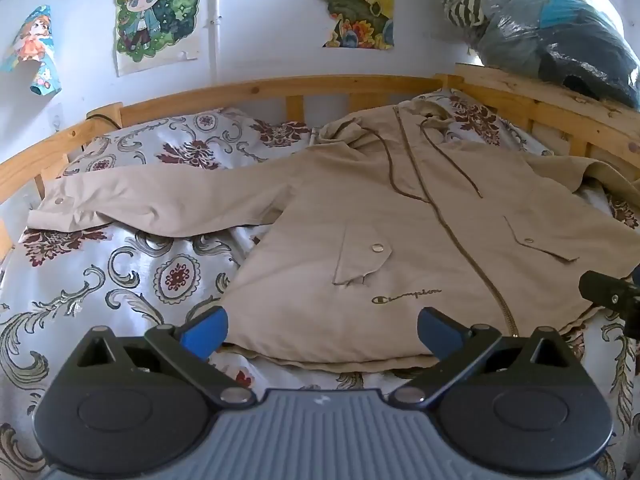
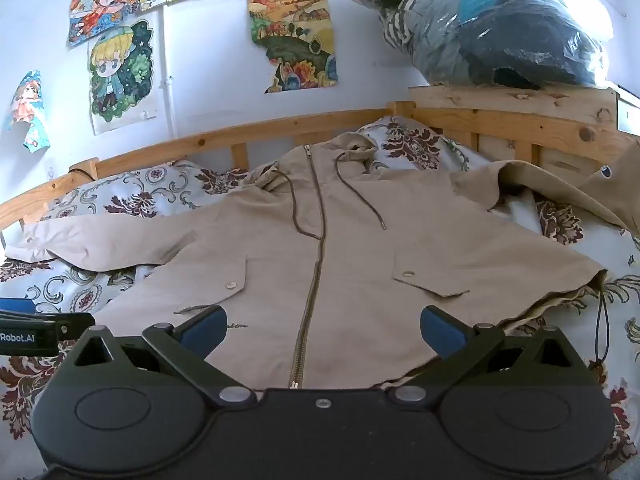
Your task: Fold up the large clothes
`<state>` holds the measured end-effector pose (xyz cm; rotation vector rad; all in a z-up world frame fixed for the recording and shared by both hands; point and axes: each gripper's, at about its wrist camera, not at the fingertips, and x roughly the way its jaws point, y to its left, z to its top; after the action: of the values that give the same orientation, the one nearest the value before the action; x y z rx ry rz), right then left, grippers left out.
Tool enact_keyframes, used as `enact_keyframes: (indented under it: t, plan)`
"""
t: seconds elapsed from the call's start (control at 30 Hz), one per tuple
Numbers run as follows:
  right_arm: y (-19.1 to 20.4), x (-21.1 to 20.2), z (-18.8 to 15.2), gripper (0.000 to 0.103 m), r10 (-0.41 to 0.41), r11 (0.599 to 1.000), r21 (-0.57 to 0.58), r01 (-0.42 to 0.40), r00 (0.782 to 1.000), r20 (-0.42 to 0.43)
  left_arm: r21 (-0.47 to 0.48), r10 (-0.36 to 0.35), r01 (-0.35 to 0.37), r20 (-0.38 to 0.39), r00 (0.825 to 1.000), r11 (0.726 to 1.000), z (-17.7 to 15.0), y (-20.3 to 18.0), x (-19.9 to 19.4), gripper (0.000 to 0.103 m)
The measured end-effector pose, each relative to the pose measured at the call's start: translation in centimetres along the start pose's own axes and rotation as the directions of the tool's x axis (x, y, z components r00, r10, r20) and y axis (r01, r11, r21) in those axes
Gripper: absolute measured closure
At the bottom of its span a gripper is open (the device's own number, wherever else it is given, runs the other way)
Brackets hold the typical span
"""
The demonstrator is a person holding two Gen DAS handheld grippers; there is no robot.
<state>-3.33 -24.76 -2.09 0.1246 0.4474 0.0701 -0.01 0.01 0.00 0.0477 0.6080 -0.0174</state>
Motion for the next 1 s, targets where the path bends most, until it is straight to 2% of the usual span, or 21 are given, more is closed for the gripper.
enact_keyframes:
  t: [0.23,0.3,1.0]
  plan:
    - [-0.18,0.22,-0.15,0.001,-0.003,1.000,0.005,0.003,1.000,-0.020,-0.007,-0.016,0.016,0.002,1.000,1.000,0.07,0.19,-0.19,0.001]
    - [-0.03,0.26,0.13,0.001,-0.008,1.000,0.014,0.008,1.000,-0.027,0.002,0.001,-0.001,0.002,1.000,1.000,-0.10,0.19,0.22,0.001]
    - [-0.33,0.44,0.03,0.001,-0.020,0.999,0.028,0.022,0.999,-0.048,-0.004,0.009,-0.009,0.004,1.000,1.000,-0.16,-0.01,0.19,0.001]
